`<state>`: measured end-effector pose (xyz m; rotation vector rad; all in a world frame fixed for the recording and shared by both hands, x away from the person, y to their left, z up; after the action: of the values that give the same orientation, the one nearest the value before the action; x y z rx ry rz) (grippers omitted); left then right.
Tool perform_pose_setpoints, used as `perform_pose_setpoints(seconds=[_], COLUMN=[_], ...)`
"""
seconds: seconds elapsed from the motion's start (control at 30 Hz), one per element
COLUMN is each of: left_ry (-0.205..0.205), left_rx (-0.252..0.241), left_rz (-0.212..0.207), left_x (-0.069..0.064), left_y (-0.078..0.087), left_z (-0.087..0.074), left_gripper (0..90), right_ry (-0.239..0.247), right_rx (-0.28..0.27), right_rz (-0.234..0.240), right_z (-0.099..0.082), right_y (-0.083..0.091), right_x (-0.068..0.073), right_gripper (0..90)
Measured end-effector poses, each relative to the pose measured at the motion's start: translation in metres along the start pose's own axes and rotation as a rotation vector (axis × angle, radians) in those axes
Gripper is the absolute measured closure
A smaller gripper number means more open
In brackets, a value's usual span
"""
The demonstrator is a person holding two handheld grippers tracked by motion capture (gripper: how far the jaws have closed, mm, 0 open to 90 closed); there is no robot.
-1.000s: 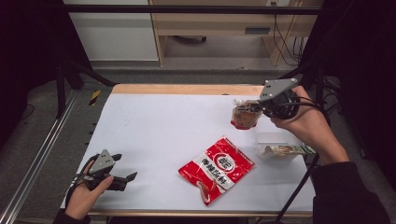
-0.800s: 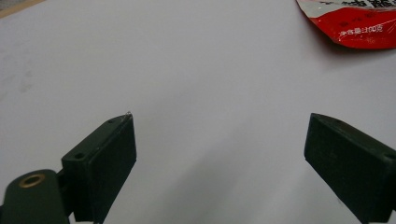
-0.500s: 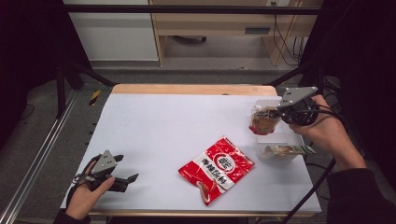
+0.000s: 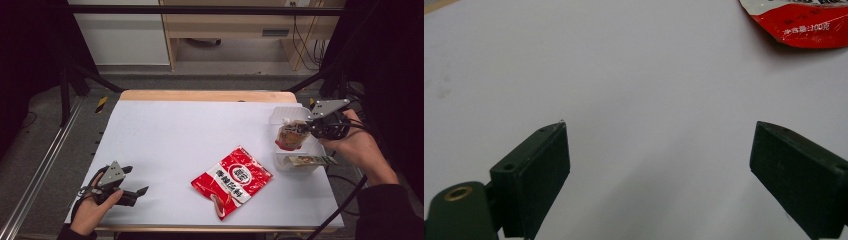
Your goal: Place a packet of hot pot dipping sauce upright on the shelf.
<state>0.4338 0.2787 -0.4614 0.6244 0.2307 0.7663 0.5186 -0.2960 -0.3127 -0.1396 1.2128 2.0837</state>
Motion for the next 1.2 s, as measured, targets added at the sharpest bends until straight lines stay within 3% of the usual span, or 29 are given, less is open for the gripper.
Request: perform_pose_setpoints(seconds=[0.4,0.83,1.2], left_ry=[-0.001,0.001,-0.003], left_rx=[-0.002,-0.004,0.01], left_rz=[0.001,-0.004,-0.012], left_x=[0.001,0.001,0.0], left_y=[0.0,0.0,-0.002], left_z=[0.0,0.0,0.0], left_gripper=[8.9,9.0,9.9], right_ry=[-0.008,-0.028,-0.053], right_rx=[-0.002,0.024,0.043], right_rz=[0.02,0.059,0.09], right_z=[-0.006,-0.013,-0.024], right_y=[0.005,-0.023,-0.034], right_x=[0.002,0.01,0.015], right_gripper=[87.9,87.7,87.4])
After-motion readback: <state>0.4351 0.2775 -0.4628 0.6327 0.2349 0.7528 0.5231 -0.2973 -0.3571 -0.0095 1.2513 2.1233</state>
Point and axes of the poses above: each handheld gripper's, and its own axes: y roughly backward along the jaws, z roughly out of its top, x roughly to its left, the point moved 2 cm from there along -y, roughly forward along the jaws, and after that the axes turned 4 degrees about y, right-handed, at the moved point
